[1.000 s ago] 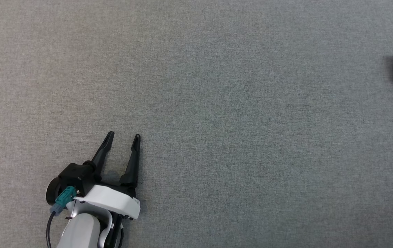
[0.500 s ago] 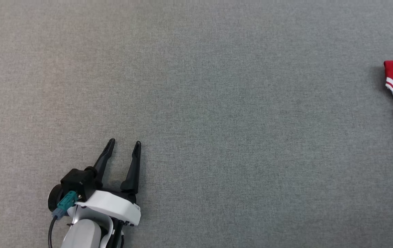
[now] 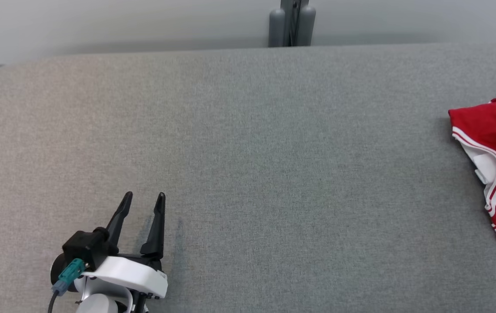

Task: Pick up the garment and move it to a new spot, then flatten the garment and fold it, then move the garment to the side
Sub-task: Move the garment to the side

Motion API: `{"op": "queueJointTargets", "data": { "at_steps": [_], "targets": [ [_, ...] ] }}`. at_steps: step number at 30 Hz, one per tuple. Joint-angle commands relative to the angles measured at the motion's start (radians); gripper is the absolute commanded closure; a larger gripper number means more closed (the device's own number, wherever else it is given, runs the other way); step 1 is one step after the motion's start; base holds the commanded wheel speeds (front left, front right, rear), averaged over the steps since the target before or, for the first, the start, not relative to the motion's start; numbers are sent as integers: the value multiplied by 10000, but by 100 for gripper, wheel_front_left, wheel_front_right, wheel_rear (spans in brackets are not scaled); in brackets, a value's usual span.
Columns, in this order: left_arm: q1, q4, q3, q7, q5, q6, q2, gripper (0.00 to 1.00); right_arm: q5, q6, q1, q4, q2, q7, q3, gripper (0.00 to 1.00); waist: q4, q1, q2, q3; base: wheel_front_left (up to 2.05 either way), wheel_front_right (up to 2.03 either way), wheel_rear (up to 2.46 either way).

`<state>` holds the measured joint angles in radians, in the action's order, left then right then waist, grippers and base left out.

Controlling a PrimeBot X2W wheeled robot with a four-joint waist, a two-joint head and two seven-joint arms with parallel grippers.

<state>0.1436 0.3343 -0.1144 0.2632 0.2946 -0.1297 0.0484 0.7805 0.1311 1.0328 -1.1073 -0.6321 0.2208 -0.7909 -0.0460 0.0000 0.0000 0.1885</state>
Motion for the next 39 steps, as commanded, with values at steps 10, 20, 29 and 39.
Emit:
{"op": "queueJointTargets", "data": {
  "at_steps": [10, 20, 29, 39],
  "targets": [
    [-446, -457, 435, 5, 51, 133, 49, 0, 280, -1, -1853, 2320, 587, 450, 957, 0, 16, 0, 0, -1040, 0, 0, 0],
    [-773, -952, 779, 5, 133, 165, 46, 0, -1351, -1, -5139, 5228, 1835, 442, 4046, 0, 30, 0, 0, -1337, 0, 0, 0],
    [-1003, -996, 764, 5, 118, 160, 48, 0, -3528, -1, -7766, 7090, 3690, 444, 5931, 0, -68, 0, 0, -1558, 0, 0, 0],
    [-1353, -996, 755, 5, -109, 269, 51, 0, -5196, -1, -9445, 8581, 5211, 445, 7249, 0, -156, 0, 0, -1610, 0, 0, 0]
  ]
}}
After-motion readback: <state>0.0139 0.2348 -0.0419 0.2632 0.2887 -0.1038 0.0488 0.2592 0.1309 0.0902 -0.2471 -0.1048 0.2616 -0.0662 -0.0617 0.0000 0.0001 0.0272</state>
